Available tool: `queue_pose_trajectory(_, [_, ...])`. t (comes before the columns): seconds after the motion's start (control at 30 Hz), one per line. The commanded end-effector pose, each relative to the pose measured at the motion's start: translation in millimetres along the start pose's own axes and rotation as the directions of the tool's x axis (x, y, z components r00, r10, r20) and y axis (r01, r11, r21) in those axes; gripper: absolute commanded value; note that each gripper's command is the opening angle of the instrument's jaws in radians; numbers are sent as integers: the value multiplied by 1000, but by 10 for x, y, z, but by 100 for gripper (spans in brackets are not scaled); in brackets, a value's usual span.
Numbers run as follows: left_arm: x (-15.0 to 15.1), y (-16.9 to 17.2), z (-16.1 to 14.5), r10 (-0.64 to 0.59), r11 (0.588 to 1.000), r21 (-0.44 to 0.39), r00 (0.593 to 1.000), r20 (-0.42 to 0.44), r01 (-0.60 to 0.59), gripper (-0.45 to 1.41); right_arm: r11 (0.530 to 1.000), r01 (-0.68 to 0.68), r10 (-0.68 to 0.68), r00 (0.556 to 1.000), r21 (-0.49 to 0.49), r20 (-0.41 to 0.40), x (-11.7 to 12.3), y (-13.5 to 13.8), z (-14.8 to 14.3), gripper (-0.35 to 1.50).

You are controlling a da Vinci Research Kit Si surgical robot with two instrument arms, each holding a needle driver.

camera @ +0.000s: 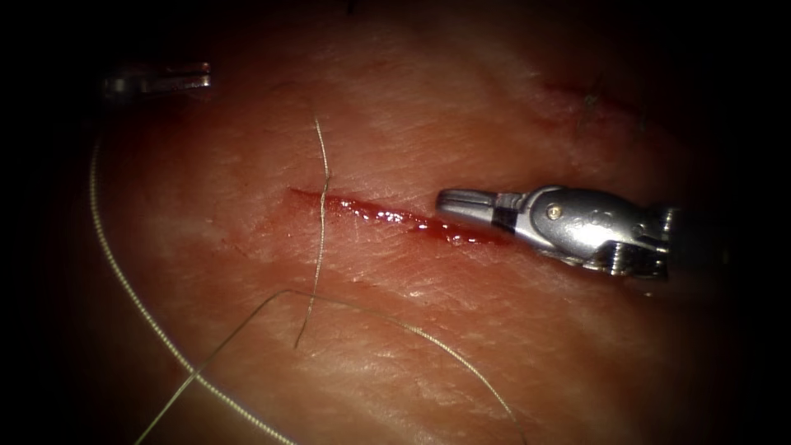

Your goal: Wound Closure

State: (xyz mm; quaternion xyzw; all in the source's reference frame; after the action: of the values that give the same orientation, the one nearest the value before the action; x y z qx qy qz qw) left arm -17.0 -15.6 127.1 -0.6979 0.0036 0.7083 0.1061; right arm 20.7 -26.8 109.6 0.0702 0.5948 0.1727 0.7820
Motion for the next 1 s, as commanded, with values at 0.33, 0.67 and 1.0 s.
queue_pose_trajectory(0.33, [-7, 35, 16, 8, 1000, 6, 1000, 3, -8, -45, 998, 36, -33, 998, 43, -61, 10, 3, 126, -35])
queue_pose_trajectory(0.67, [-43, 67, 28, -30, 1000, 8, 1000, 4, 30, -45, 999, 43, -42, 995, 18, -96, 6, 20, 166, -35])
queue_pose_trajectory(1.0, [-91, 85, 51, -61, 998, 8, 998, 2, 61, -45, 1000, -26, 25, 979, -2, -204, -3, 30, 167, -35])
